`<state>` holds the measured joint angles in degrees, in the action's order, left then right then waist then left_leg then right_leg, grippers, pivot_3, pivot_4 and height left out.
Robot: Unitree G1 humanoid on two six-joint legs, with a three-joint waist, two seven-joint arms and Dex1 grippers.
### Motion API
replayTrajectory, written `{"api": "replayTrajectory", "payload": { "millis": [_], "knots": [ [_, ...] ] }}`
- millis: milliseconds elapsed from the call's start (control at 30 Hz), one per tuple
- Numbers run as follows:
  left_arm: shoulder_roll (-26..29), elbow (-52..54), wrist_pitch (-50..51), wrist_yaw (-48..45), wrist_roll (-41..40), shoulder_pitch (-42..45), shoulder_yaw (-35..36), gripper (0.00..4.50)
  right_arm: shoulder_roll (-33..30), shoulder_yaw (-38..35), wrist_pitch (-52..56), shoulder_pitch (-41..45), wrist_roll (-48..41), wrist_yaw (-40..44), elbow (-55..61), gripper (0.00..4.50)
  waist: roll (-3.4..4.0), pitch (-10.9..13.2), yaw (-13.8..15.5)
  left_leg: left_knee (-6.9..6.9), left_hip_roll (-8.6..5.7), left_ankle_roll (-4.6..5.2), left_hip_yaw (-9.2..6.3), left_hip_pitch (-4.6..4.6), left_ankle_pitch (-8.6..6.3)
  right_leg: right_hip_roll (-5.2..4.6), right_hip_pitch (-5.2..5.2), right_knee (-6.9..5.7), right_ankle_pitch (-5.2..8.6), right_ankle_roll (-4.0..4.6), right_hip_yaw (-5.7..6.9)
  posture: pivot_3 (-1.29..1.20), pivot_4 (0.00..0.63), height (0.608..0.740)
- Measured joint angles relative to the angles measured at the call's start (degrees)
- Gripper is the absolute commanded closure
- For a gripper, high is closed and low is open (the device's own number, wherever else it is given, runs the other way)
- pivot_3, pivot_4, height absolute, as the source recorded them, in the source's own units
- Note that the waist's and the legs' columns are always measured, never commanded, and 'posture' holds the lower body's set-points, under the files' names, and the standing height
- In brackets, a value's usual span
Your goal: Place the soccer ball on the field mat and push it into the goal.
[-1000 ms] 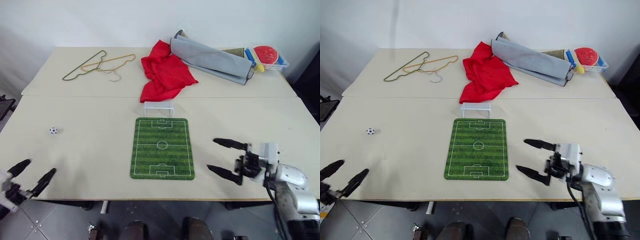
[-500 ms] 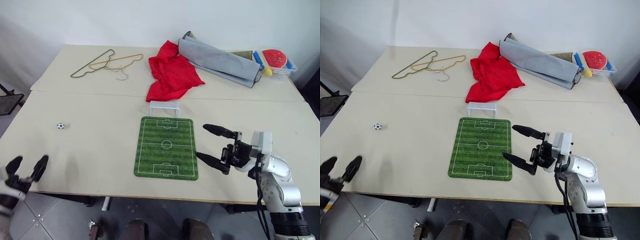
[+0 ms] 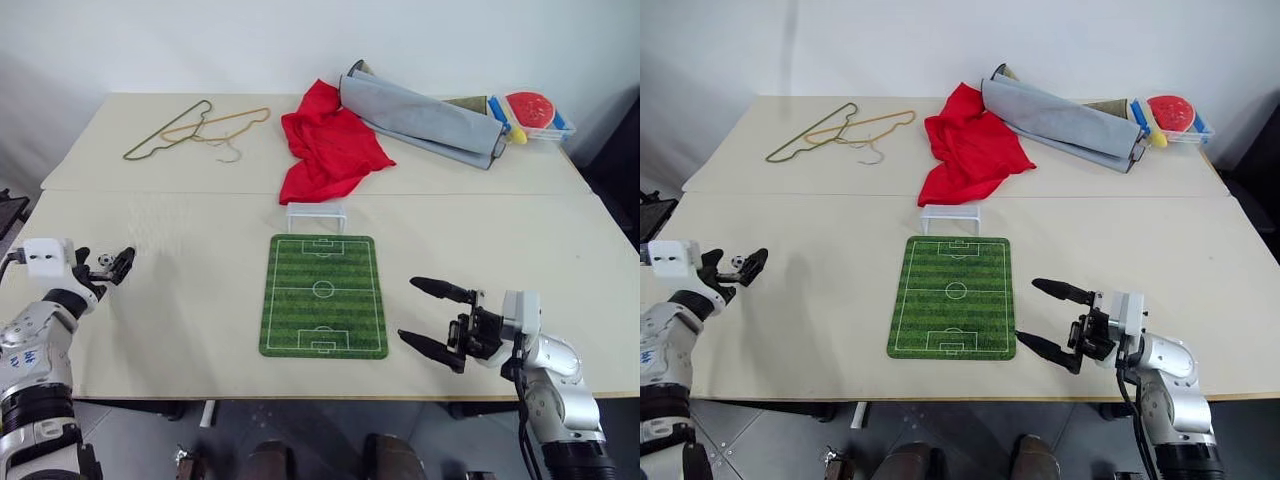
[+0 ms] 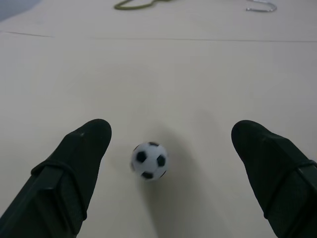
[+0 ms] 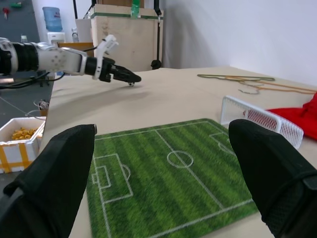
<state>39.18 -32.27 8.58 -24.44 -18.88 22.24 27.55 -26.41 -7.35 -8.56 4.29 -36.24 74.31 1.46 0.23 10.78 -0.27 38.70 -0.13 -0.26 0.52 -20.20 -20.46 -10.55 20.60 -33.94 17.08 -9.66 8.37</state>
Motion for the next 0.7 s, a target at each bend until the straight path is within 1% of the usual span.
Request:
{"api": "replayTrajectory", "payload": {
  "millis": [133, 167, 233, 267, 367, 467, 533, 567, 700],
  "knots": [
    [0.00, -2.50, -0.62, -0.12, 0.71, 0.16, -0.56, 0.04, 0.24, 0.00, -1.26, -0.82, 0.00, 0.44, -0.18, 0.00, 0.00, 0.00, -0.08, 0.00, 0.02, 0.00, 0.02, 0.01, 0.00, 0.00, 0.03, -0.02, 0.00, 0.00, -0.04, 0.00, 0.150, 0.740],
    [0.00, -3.01, -0.62, -0.18, 0.77, 0.19, -0.60, 0.21, 0.25, 0.00, -1.50, -0.98, 0.00, 0.44, -0.18, 0.00, 0.00, 0.00, 0.04, 0.02, 0.02, 0.00, 0.02, 0.01, 0.00, 0.00, 0.02, -0.03, 0.00, 0.00, -0.04, 0.00, 0.150, 0.740],
    [0.00, -4.27, -0.60, -0.20, 0.87, 0.82, -0.65, 0.60, 0.29, 0.00, -1.57, -1.32, 0.00, 0.42, -0.18, 0.00, 0.00, 0.00, 0.12, 0.07, 0.02, 0.00, 0.02, -0.01, 0.00, 0.00, 0.02, -0.04, 0.00, 0.00, -0.05, 0.00, 0.150, 0.740],
    [0.02, -4.84, -0.54, -0.12, 1.08, 1.22, -0.81, 0.89, 0.30, 0.00, -1.58, -1.40, 0.02, 0.38, -0.17, 0.00, 0.00, 0.00, 0.27, 0.10, 0.01, 0.00, 0.01, -0.01, 0.00, -0.01, 0.01, -0.06, 0.00, 0.00, -0.05, 0.00, 0.150, 0.740],
    [0.05, -6.13, -0.90, -0.12, 1.29, 1.98, -1.15, 1.89, 0.32, 0.01, -1.58, -1.73, 0.06, 0.08, 0.09, 0.00, -0.01, -0.01, 0.39, 0.13, 0.01, 0.01, 0.01, -0.01, -0.01, -0.01, 0.00, -0.06, 0.00, -0.01, -0.05, 0.00, 0.150, 0.740],
    [0.05, -6.77, -1.58, -0.12, 1.47, 2.18, -1.22, 2.76, 0.33, 0.10, -1.48, -2.63, 0.32, -0.53, 0.67, 0.00, -0.01, -0.01, 0.25, 0.13, 0.01, 0.00, 0.01, -0.01, -0.01, -0.01, 0.01, -0.08, 0.00, -0.01, -0.05, 0.00, 0.150, 0.740],
    [0.05, -7.11, -2.09, -0.12, 1.71, 2.18, -1.34, 3.49, 0.34, 0.12, -1.40, -2.61, 0.37, -1.26, 1.04, 0.00, -0.01, -0.01, 0.23, 0.16, 0.01, 0.00, 0.02, -0.01, -0.01, -0.01, 0.01, -0.11, 0.00, -0.01, -0.06, 0.00, 0.150, 0.740],
    [0.05, -7.37, -2.48, -0.12, 1.81, 2.18, -1.35, 3.66, 0.34, 0.12, -1.38, -2.61, 0.37, -1.46, 1.28, 0.00, -0.01, -0.01, 0.18, 0.16, 0.01, 0.00, 0.03, 0.00, -0.01, -0.01, 0.01, -0.11, 0.00, -0.01, -0.07, 0.00, 0.150, 0.740],
    [0.05, -8.67, -5.14, -1.26, 1.89, 1.81, -1.17, 3.67, 0.33, 0.14, -0.91, -2.58, 0.40, -2.48, 1.87, 0.00, -0.01, -0.01, 0.15, 0.17, 0.02, 0.00, 0.05, 0.01, -0.01, -0.01, 0.02, -0.13, 0.00, -0.01, -0.10, 0.00, 0.150, 0.740]
  ]
}}
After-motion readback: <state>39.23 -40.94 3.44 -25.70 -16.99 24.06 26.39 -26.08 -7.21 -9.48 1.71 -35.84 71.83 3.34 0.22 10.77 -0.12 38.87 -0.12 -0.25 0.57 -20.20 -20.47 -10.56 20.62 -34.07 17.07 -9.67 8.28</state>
